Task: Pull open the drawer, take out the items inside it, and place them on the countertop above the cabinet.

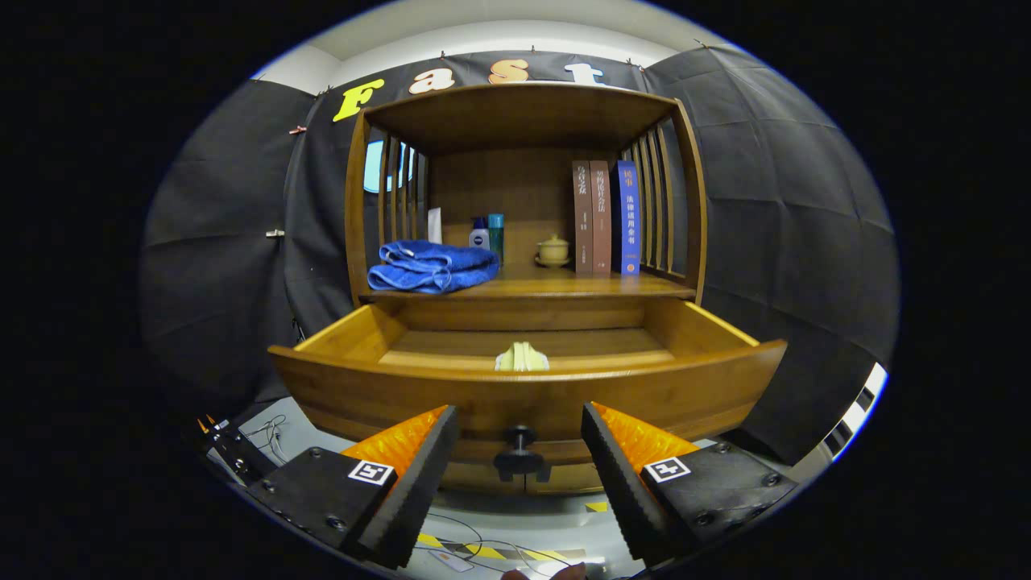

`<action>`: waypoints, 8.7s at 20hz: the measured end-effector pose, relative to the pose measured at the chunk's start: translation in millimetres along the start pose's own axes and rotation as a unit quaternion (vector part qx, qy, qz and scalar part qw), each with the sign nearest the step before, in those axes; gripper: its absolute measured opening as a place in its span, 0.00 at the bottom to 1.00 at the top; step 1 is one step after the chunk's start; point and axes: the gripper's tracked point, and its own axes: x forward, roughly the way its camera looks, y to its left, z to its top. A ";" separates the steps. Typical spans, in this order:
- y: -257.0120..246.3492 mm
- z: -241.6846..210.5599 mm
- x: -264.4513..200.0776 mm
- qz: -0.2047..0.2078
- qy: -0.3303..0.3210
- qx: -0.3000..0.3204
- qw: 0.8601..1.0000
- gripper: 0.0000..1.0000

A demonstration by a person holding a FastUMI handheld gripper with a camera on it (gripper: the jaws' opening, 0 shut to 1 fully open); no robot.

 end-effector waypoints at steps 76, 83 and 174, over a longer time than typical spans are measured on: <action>-10.0 95.2 318.3 -0.039 0.371 0.022 0.927 0.24; -7.5 104.0 310.9 -0.031 0.341 0.025 0.939 0.60; 8.0 -22.2 207.9 -0.028 -0.068 -0.021 0.997 0.99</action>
